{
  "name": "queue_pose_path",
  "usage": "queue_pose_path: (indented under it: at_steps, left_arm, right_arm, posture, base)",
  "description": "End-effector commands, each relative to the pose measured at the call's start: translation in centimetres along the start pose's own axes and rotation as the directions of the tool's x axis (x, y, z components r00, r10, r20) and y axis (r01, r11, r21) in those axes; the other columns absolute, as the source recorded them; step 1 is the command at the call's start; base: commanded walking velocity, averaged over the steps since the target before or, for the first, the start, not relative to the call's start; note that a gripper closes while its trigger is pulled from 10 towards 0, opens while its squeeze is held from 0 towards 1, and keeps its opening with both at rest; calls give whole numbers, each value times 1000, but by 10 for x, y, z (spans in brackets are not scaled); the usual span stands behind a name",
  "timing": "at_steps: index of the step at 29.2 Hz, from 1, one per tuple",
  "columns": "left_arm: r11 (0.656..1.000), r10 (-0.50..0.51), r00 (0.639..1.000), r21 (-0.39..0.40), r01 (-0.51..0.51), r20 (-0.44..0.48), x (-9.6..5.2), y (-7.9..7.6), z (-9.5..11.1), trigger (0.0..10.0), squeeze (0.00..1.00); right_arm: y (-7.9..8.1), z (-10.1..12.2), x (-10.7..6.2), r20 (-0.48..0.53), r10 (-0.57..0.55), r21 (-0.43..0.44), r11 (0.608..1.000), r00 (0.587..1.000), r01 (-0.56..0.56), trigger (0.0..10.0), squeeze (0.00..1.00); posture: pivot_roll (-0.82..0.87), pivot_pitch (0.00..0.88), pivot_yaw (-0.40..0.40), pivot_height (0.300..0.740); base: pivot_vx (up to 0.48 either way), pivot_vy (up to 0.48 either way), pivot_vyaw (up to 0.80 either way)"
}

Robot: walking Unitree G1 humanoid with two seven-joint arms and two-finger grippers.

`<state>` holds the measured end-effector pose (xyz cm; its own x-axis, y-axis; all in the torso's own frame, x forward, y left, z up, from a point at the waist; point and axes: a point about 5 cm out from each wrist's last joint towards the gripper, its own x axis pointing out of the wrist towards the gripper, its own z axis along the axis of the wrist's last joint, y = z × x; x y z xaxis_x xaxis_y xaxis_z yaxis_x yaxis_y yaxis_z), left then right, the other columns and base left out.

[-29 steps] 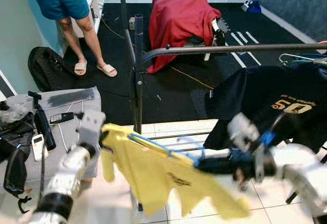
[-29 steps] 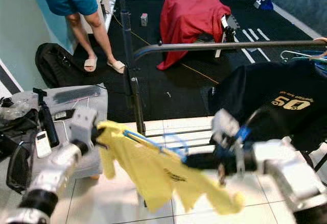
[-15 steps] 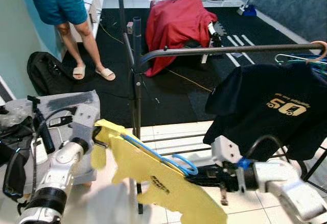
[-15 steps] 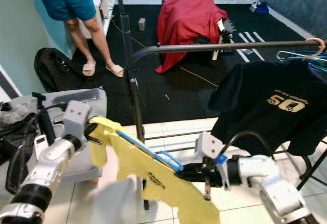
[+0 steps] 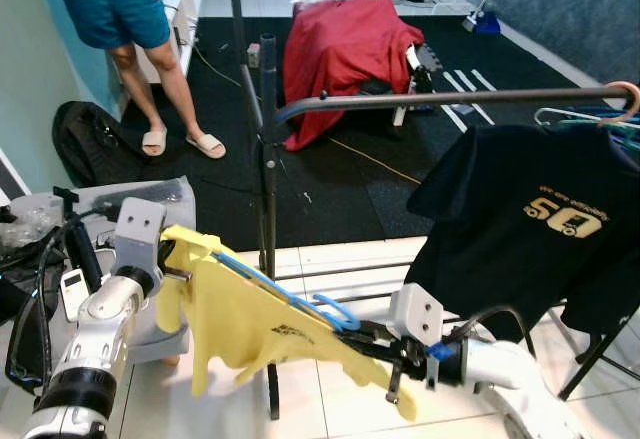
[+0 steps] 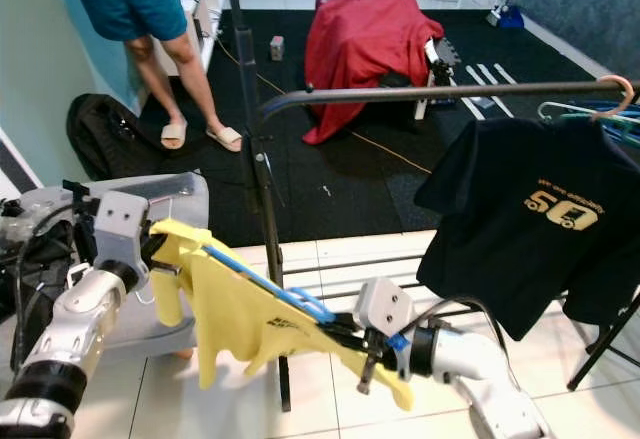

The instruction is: Hang hanger

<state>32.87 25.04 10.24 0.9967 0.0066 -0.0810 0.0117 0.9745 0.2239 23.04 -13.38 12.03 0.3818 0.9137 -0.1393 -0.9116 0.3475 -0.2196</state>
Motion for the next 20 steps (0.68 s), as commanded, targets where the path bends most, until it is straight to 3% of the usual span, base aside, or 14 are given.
queue_pose_path:
  at_steps: [1, 6, 8, 9, 12, 13, 15, 16, 18, 19, 20]
  left_arm:
    - [993, 117, 992, 21, -116, -49, -4, 24, -7, 0, 0]
    - [994, 108, 992, 28, -106, -70, -3, 20, -10, 0, 0]
    - [997, 80, 994, 27, -78, -79, -2, 13, -13, 0, 0]
    - [1000, 23, 997, 22, -22, -70, -2, 1, -14, 0, 0]
    - [1000, 23, 997, 22, -22, -70, -2, 1, -14, 0, 0]
    - [999, -41, 997, 13, 42, -59, -3, -12, -15, 0, 0]
    - [999, -41, 997, 13, 42, -59, -3, -12, -15, 0, 0]
    - [995, -98, 994, 9, 98, -58, -4, -24, -16, 0, 0]
    - [990, -142, 988, 3, 143, -56, -5, -33, -17, 0, 0]
    - [982, -188, 981, 10, 189, -47, -5, -40, -15, 0, 0]
    - [982, -188, 981, 10, 189, -47, -5, -40, -15, 0, 0]
  right_arm:
    - [2, 5, -7, 38, 8, -16, 1000, 999, -7, 10000, 0]
    - [4, 8, -7, 74, -13, -21, 1000, 997, 14, 10000, 0]
    - [2, 11, -6, 99, -53, -63, 996, 994, 59, 10000, 0]
    - [-4, 19, -2, 142, -111, -112, 985, 984, 128, 10000, 0]
    - [-4, 19, -2, 142, -111, -112, 985, 984, 128, 10000, 0]
    - [-9, 28, 4, 199, -161, -147, 970, 967, 192, 10000, 0]
    - [-9, 28, 4, 199, -161, -147, 970, 967, 192, 10000, 0]
    - [-12, 31, 12, 231, -187, -174, 958, 955, 229, 10000, 0]
    - [-9, 27, 19, 198, -185, -212, 951, 963, 226, 10000, 0]
    - [-8, 16, 24, 97, -187, -243, 948, 978, 205, 10000, 0]
    - [-8, 16, 24, 97, -187, -243, 948, 978, 205, 10000, 0]
  posture:
    - [-102, 104, -12, 740]
    - [-102, 108, -13, 740]
    - [-107, 110, -10, 740]
    - [-106, 109, -8, 740]
    - [-106, 109, -8, 740]
    - [-102, 107, -8, 740]
    - [-102, 107, -8, 740]
    - [-103, 107, -11, 740]
    - [-108, 106, -12, 740]
    - [-113, 107, -9, 740]
    - [-113, 107, -9, 740]
  base:
    - [0, 0, 0]
    - [0, 0, 0]
    - [0, 0, 0]
    - [0, 0, 0]
    - [0, 0, 0]
    - [0, 0, 0]
    - [0, 0, 0]
    - [0, 0, 0]
    - [0, 0, 0]
    - [0, 0, 0]
    - [0, 0, 0]
